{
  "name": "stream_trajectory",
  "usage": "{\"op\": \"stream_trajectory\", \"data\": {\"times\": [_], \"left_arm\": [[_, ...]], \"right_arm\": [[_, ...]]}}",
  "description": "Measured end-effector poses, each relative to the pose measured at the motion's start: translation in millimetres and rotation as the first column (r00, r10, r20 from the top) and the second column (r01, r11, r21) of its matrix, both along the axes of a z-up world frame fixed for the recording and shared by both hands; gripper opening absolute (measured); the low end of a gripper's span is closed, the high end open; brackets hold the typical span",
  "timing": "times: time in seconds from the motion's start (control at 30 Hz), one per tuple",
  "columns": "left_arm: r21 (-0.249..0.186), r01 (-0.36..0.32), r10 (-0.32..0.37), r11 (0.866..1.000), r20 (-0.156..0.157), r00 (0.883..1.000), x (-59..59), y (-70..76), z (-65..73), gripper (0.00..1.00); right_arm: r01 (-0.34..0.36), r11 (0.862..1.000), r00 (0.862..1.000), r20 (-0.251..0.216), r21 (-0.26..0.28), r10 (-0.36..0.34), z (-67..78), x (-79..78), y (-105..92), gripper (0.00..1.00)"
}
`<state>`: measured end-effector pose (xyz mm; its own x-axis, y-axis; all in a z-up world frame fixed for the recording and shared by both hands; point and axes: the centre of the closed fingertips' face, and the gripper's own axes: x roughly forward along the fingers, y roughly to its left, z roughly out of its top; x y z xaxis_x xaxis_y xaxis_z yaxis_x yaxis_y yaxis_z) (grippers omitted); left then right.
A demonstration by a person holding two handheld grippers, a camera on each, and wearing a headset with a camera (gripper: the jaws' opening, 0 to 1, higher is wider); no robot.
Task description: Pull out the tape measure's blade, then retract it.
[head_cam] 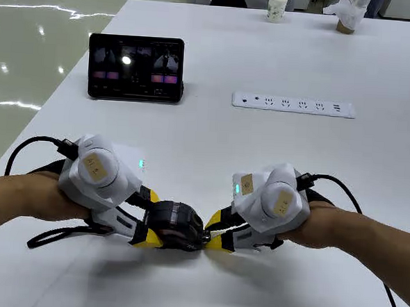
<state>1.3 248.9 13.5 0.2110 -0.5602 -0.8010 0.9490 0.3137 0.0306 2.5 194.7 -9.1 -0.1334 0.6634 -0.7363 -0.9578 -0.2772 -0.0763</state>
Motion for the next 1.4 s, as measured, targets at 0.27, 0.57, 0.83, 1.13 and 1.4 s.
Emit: {"op": "stream_trajectory", "data": {"times": [0.27,0.57,0.83,1.13,1.4], "left_arm": [[0.003,-0.002,0.002,1.000,-0.003,1.000,-0.6,-0.3,0.3,0.26],[0.003,-0.006,0.006,1.000,-0.005,1.000,-2.3,-2.0,1.9,0.26],[0.005,-0.006,0.006,1.000,-0.009,1.000,-3.8,-3.9,3.8,0.26],[0.006,-0.006,0.006,1.000,-0.011,1.000,-4.5,-4.8,4.5,0.26],[0.005,-0.006,0.006,1.000,-0.013,1.000,-3.8,-4.3,3.8,0.26]], "right_arm": [[-0.009,1.000,1.000,0.009,0.002,0.009,0.1,-0.6,-0.5,0.09],[-0.005,1.000,1.000,0.007,-0.003,0.005,-0.1,0.7,-8.2,0.09],[-0.002,1.000,1.000,0.010,-0.009,0.002,0.0,2.7,-20.3,0.09],[0.007,1.000,1.000,0.006,-0.020,-0.007,-0.3,5.0,-34.0,0.09],[0.017,0.999,1.000,0.002,-0.029,-0.017,-0.1,6.5,-47.8,0.09]]}}
